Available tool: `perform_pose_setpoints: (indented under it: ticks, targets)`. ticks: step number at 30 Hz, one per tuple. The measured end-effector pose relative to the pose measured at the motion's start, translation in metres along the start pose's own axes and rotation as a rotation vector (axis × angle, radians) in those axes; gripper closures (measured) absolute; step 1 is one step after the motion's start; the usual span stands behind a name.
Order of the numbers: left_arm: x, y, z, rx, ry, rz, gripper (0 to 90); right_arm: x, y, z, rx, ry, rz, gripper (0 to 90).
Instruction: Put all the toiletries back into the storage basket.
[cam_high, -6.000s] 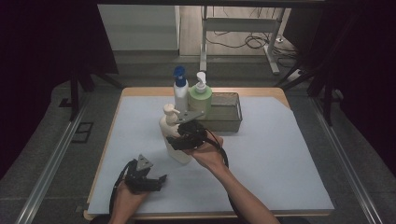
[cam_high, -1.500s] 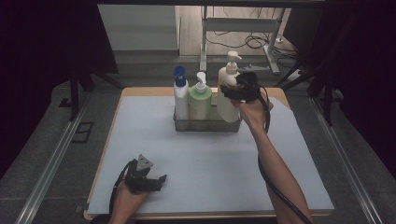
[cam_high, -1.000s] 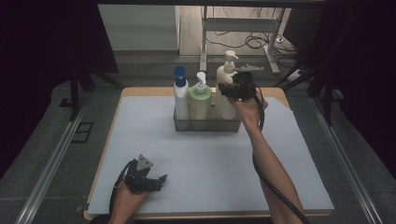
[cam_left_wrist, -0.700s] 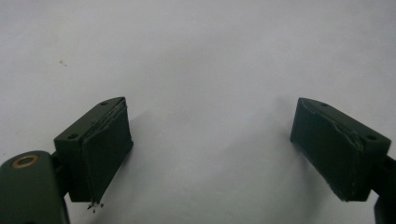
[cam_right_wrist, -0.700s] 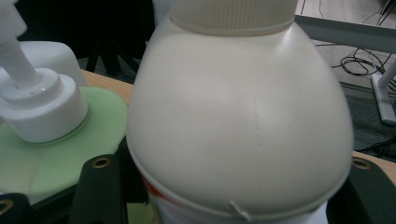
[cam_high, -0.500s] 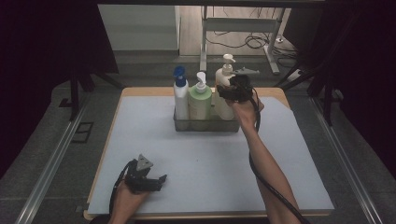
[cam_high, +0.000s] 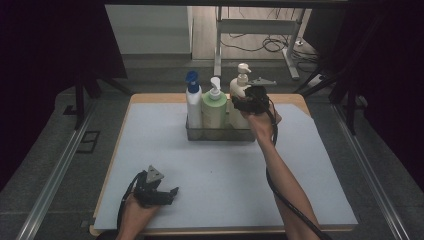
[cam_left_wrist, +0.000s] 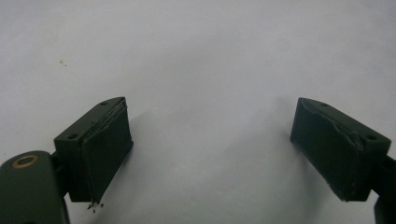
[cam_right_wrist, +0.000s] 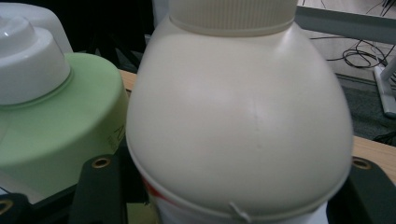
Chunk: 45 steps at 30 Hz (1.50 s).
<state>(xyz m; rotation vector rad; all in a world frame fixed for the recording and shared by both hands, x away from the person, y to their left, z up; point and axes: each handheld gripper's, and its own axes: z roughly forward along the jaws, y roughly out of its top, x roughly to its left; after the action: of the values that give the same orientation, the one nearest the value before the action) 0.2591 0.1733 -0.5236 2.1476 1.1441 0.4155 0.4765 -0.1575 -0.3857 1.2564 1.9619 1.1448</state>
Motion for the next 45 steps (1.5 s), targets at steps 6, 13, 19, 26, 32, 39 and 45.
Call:
perform_pose_setpoints:
  ticks: [6, 13, 19, 26, 32, 39, 45]
  targets:
    - [0.0, 0.0, 0.0, 0.0, 0.0, 0.0, 12.1, 0.002, -0.005, 0.001, 0.005, -0.002, -0.002, 37.3]
    - [0.0, 0.0, 0.0, 0.0, 0.0, 0.0, 12.1, 0.003, -0.013, 0.002, 0.016, 0.004, 0.0, 37.2]
    - [0.0, 0.0, 0.0, 0.0, 0.0, 0.001, 12.1, 0.005, -0.022, 0.004, 0.034, 0.007, -0.002, 37.2]
    - [0.0, 0.0, 0.0, 0.0, 0.0, 0.001, 12.1, 0.008, -0.029, 0.007, 0.048, 0.002, -0.019, 37.1]
    - [0.0, 0.0, 0.0, 0.0, 0.0, 0.001, 12.1, 0.008, -0.036, 0.009, 0.055, 0.001, -0.01, 36.7]
    - [0.0, 0.0, 0.0, -0.002, 0.001, -0.001, 12.1, 0.002, -0.035, 0.009, 0.075, 0.014, -0.002, 35.6]
    - [0.0, 0.0, 0.0, -0.003, 0.001, -0.003, 12.1, 0.001, -0.035, 0.01, 0.088, 0.026, -0.026, 33.5]
